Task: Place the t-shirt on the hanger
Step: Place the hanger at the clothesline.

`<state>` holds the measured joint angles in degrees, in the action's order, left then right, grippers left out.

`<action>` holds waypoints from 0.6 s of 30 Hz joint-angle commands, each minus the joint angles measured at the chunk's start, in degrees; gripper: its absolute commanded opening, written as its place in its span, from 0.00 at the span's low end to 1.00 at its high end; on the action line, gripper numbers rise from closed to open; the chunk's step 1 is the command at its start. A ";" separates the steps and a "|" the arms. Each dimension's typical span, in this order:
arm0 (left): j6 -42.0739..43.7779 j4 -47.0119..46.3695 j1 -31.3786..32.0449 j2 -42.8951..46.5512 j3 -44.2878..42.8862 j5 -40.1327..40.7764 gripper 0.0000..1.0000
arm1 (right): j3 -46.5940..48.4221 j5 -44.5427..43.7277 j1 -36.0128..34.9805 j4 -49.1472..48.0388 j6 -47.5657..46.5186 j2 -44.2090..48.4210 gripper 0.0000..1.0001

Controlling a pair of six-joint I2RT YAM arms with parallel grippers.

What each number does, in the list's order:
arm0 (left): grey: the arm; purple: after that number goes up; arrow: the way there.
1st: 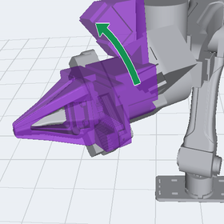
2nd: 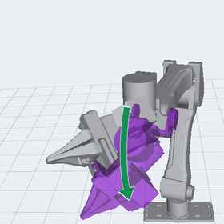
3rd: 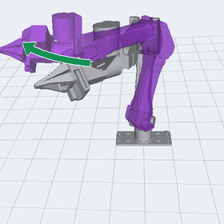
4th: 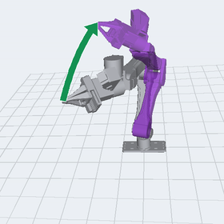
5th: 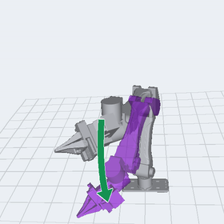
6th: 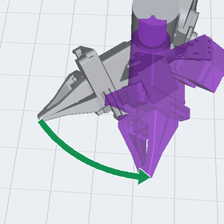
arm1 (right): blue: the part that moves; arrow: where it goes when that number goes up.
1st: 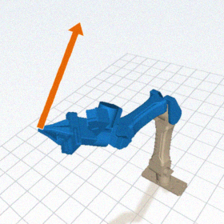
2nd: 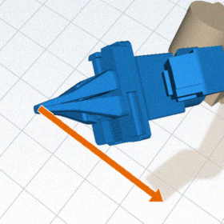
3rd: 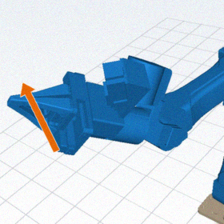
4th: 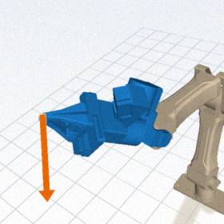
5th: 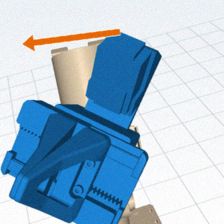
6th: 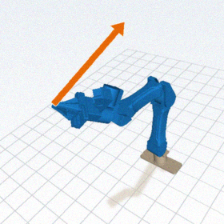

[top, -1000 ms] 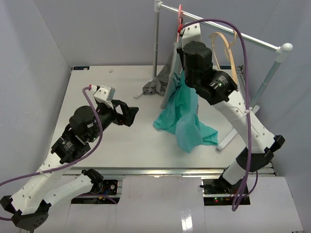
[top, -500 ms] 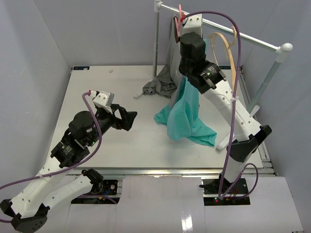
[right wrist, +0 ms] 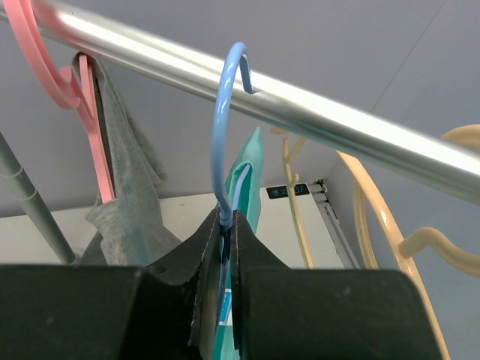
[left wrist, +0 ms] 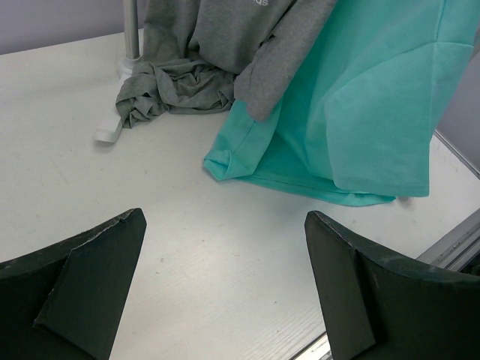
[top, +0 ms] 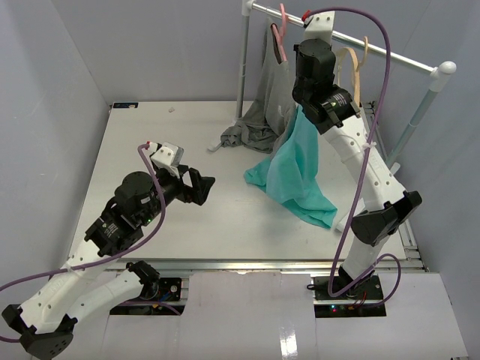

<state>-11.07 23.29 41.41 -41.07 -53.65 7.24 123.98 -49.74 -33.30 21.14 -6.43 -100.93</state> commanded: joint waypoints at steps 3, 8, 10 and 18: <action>0.42 -1.51 0.06 0.46 0.92 -2.29 0.98 | -0.49 0.61 0.69 -9.02 0.00 1.52 0.08; 0.27 -1.58 0.00 1.13 1.52 -2.79 0.98 | -12.04 -2.86 -1.26 -21.25 -4.18 6.09 0.08; 0.35 -1.54 0.03 1.08 1.53 -3.16 0.98 | -14.70 -4.24 -2.08 -25.03 -5.65 6.36 0.08; 1.02 -1.16 0.07 -1.11 0.94 -3.64 0.98 | -20.77 -6.94 -2.56 -33.13 -8.00 6.86 0.08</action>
<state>-10.43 22.23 41.41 -41.08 -52.84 4.72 106.35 -54.36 -35.20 -1.47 -12.75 -97.02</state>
